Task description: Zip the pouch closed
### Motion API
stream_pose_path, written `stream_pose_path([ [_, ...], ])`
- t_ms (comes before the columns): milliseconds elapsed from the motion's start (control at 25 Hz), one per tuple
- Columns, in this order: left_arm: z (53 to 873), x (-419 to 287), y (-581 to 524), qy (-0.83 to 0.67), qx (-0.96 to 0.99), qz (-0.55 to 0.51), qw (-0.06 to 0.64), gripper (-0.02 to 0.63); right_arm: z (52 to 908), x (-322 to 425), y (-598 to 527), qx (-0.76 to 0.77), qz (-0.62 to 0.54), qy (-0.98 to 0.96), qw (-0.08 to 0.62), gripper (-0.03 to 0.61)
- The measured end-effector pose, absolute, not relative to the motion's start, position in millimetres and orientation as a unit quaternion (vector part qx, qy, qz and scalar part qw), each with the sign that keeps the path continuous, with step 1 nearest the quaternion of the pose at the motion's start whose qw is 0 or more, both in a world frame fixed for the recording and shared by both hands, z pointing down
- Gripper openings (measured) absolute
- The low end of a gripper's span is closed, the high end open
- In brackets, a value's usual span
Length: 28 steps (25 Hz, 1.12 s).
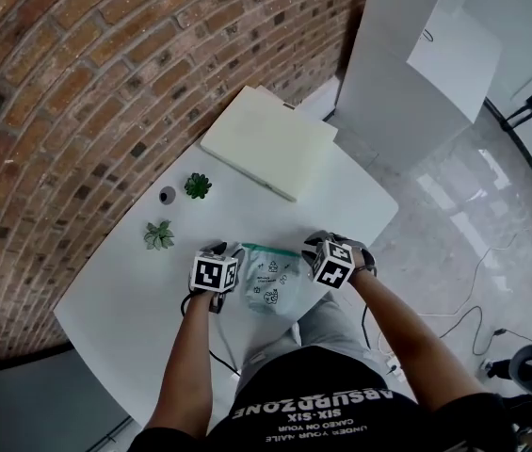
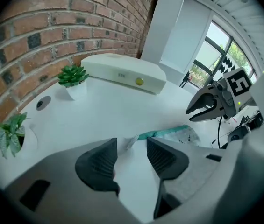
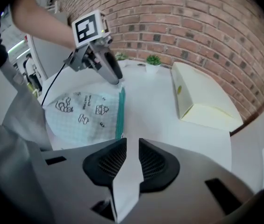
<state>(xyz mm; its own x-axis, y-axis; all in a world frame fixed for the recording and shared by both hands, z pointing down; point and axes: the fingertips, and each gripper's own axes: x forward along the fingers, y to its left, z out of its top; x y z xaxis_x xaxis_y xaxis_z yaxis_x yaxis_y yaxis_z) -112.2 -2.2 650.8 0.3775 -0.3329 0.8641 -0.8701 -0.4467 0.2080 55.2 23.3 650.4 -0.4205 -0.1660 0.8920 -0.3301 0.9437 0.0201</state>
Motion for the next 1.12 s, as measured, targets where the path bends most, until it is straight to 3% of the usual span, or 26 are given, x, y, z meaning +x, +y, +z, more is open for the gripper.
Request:
stream_pose_path([
  [320, 607, -101, 1, -0.438, 0.777, 0.343, 0.295, 0.186, 600, 44, 16, 0.256, 0.141, -0.860, 0.419, 0.075],
  [600, 572, -91, 7, -0.467, 0.785, 0.292, 0.283, 0.175, 558, 35, 19, 0.330, 0.187, -0.868, 0.319, 0.022],
  [880, 527, -78, 18, -0.479, 0.799, 0.244, 0.270, 0.061, 520, 29, 27, 0.369, 0.195, -0.874, 0.249, -0.002],
  [1120, 511, -70, 32, -0.476, 0.806, 0.239, 0.259, 0.012, 510, 19, 45, 0.366, 0.214, -0.878, 0.222, -0.002],
])
